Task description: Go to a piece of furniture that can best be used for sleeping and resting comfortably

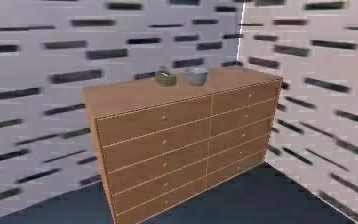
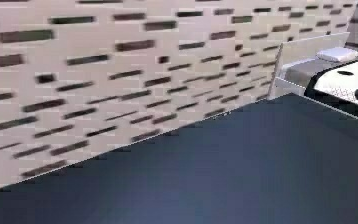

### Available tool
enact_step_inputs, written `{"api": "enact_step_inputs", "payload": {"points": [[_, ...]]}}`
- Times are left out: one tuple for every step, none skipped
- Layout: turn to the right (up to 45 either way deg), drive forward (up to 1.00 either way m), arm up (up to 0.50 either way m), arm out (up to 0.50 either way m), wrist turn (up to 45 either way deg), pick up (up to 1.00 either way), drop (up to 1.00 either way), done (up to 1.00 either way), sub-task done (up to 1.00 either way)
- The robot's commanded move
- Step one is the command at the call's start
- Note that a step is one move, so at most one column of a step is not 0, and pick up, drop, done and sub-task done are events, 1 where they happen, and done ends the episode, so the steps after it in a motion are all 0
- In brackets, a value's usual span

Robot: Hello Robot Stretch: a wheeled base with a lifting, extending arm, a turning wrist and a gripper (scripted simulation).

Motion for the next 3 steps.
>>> {"api": "enact_step_inputs", "payload": {"points": [[45.0,0.0,0.0,0.0,0.0,0.0,0.0,0.0,0.0],[45.0,0.0,0.0,0.0,0.0,0.0,0.0,0.0,0.0],[45.0,0.0,0.0,0.0,0.0,0.0,0.0,0.0,0.0]]}}
